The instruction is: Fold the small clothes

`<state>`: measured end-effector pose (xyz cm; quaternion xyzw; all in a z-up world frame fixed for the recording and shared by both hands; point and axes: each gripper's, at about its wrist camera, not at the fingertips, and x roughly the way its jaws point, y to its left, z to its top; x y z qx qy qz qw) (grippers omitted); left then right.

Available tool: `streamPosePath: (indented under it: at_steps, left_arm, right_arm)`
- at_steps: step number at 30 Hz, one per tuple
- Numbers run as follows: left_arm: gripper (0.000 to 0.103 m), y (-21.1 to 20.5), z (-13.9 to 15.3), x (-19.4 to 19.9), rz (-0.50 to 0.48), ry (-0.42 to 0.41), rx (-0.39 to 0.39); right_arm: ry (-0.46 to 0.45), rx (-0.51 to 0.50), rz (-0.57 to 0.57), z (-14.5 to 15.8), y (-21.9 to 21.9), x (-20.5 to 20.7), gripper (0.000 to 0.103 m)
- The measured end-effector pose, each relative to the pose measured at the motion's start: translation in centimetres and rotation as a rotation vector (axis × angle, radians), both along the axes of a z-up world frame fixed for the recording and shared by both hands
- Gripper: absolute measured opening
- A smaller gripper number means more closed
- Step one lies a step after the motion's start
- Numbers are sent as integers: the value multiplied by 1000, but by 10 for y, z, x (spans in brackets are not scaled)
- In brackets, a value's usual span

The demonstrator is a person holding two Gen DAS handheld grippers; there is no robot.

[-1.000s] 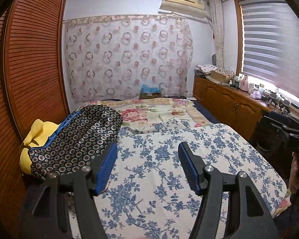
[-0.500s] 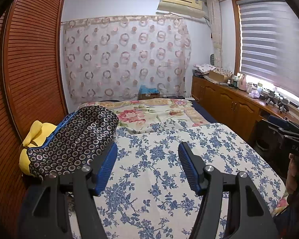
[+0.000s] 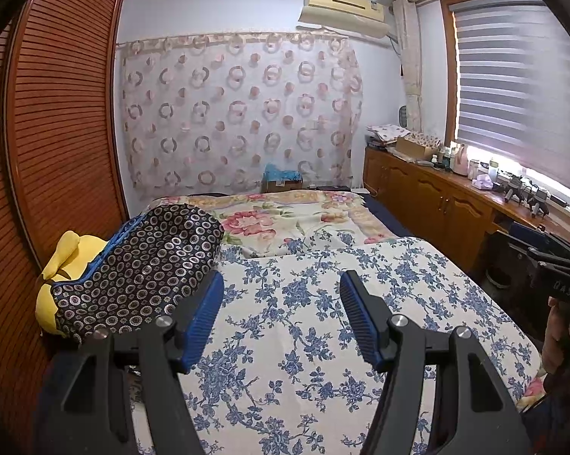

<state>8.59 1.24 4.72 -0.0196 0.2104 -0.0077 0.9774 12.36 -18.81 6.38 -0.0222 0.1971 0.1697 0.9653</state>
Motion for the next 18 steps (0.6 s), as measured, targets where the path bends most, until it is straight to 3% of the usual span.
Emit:
streamPosePath:
  at_steps: [18]
  left_arm:
    - [64, -2, 5, -4, 0, -8, 0]
  right_arm:
    - [-4, 3, -5, 1, -5, -3, 77]
